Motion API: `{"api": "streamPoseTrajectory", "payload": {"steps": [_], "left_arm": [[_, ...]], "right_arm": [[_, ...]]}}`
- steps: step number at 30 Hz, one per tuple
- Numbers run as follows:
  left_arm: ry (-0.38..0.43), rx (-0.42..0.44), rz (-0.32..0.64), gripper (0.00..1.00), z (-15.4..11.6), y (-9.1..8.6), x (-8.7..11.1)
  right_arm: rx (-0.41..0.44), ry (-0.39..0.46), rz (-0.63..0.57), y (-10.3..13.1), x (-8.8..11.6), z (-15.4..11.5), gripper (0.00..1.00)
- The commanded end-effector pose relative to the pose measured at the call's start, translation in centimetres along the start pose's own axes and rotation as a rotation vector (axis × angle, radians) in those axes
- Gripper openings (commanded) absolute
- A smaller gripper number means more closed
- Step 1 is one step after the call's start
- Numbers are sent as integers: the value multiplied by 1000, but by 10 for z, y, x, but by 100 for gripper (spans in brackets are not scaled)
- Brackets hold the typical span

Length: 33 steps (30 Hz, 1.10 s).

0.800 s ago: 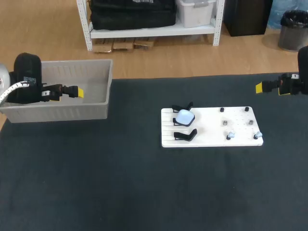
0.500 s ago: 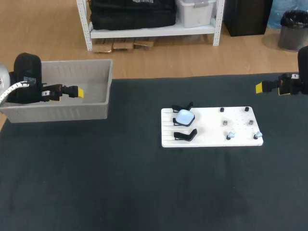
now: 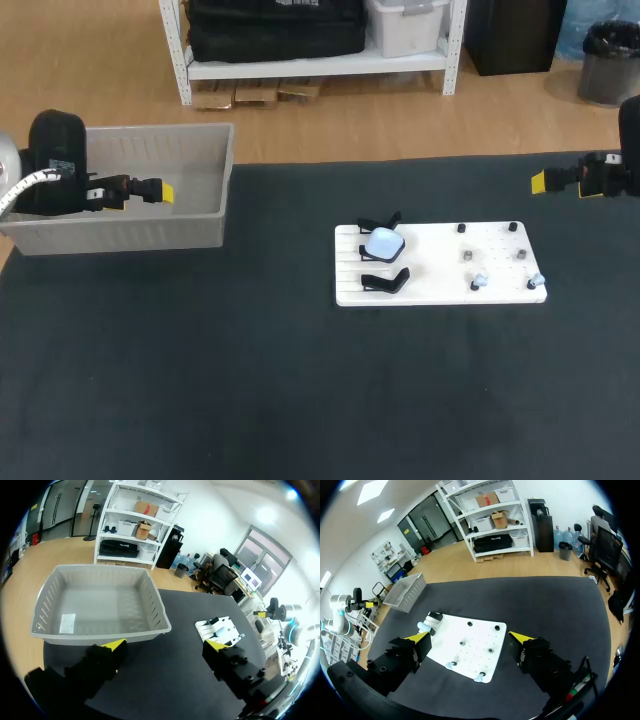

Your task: Pick up each earbud case from the left stands, insert the matching earbuds, close the lid, and place the case in the box.

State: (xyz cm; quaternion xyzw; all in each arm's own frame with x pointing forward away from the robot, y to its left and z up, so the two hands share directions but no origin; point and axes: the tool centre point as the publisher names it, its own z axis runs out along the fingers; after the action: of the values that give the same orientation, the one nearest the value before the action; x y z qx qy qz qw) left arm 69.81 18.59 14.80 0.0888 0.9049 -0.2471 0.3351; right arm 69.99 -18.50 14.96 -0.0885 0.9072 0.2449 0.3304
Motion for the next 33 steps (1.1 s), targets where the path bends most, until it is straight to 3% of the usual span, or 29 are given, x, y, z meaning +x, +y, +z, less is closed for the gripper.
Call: {"api": "streamPoseTrajectory", "payload": {"steps": [1,13,17,21,26,33], "left_arm": [[9,-7,-1,100,0,-1,-2],[9,-7,-1,100,0,-1,-2],[0,16,57,100,1,-9,-7],[-10,74,167,100,4,-26,-14],[-7,178,379,100,9,-52,-23],[30,330,641,100,29,-81,-20]], "right_arm": [[-2,1,-1,-1,0,0,100],[-2,1,-1,-1,0,0,100],[-2,1,-1,-1,0,0,100],[-2,1,-1,-1,0,0,100],[-2,1,-1,-1,0,0,100],[-2,1,-1,-1,0,0,100]]}}
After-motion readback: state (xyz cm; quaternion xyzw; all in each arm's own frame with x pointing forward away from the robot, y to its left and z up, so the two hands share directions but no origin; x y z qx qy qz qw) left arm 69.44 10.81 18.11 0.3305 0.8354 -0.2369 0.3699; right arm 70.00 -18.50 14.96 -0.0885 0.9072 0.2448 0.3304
